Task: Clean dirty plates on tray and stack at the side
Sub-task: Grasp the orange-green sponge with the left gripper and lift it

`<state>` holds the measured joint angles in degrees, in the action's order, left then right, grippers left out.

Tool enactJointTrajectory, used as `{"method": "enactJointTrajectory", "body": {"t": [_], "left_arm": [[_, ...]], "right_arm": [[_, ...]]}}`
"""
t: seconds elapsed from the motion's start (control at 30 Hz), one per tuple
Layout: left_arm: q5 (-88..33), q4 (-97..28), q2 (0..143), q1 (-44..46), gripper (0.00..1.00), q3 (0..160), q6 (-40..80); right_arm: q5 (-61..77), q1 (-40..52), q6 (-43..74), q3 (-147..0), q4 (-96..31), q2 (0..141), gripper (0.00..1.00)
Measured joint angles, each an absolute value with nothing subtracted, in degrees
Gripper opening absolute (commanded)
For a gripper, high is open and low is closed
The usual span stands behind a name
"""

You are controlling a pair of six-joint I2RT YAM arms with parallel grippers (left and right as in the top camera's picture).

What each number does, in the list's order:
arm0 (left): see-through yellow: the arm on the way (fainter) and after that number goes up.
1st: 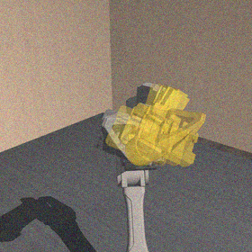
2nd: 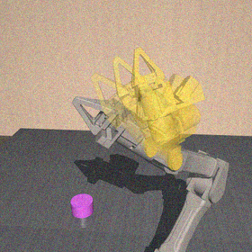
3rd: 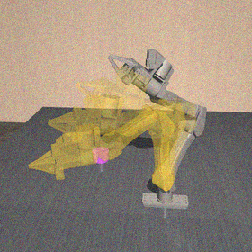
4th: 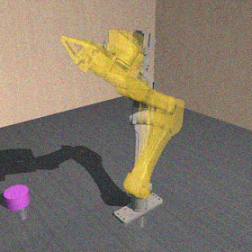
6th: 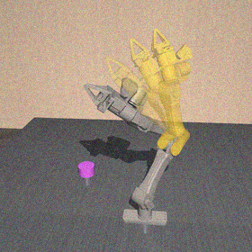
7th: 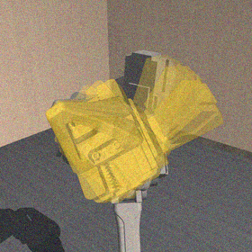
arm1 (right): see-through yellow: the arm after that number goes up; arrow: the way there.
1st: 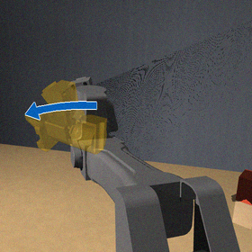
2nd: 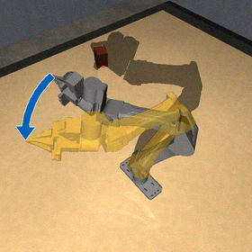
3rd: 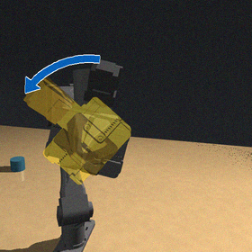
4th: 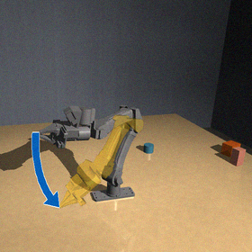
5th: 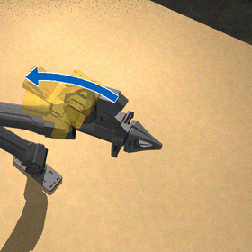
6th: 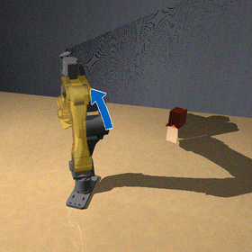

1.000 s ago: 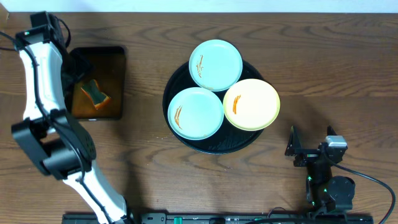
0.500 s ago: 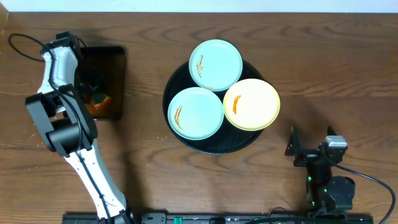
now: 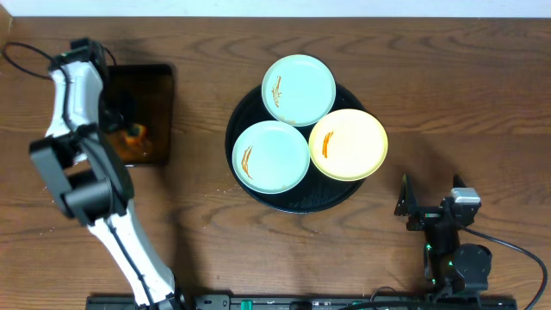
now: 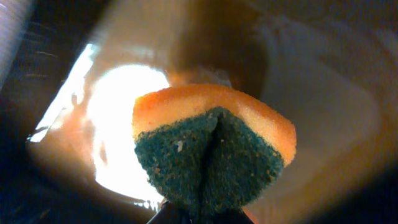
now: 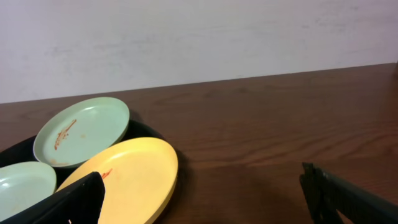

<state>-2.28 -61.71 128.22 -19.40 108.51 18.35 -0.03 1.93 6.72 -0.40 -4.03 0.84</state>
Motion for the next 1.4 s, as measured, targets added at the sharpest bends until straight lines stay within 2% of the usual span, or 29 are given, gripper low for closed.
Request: {"method": "enactJointTrajectory", "body": {"t": [0.17, 0.27, 0.53, 0.77, 0.9, 1.17, 1.27, 1.4], "left_arm": [[-5.89, -54.96, 109.65, -19.42, 0.08, 108.88, 17.98], [-8.32, -51.83, 104.07, -19.4, 0.08, 109.97, 17.96], [-7.27, -45.21, 113.08, -19.4, 0.07, 105.97, 17.3], [-8.97, -45.47, 124.53, -19.46, 0.07, 103.42, 11.66], [-10.83, -42.98, 119.72, -19.44, 0.07, 103.44, 9.76], [-11.92, -35.16, 100.12, -19.44, 0.07, 105.84, 8.12], [-11.92, -34.74, 99.81, -19.46, 0.08, 105.56, 5.74], [-11.62, -34.15, 107.02, -19.44, 0.07, 101.47, 2.55]], "right_arm": [[-0.03, 1.93, 6.72, -0.4, -4.03, 0.84, 0.99], [-0.03, 1.93, 6.72, -0.4, -4.01, 0.84, 0.99], [-0.03, 1.93, 6.72, -0.4, -4.01, 0.84, 0.99], [-0.03, 1.93, 6.72, -0.4, -4.03, 0.84, 0.99], [-0.03, 1.93, 6.72, -0.4, -4.03, 0.84, 0.99], [-0.03, 1.93, 6.72, -0.4, -4.03, 0.84, 0.99], [-0.03, 1.93, 6.72, -0.4, -4.01, 0.84, 0.99], [-0.03, 1.93, 6.72, -0.4, -4.01, 0.84, 0.99]]}}
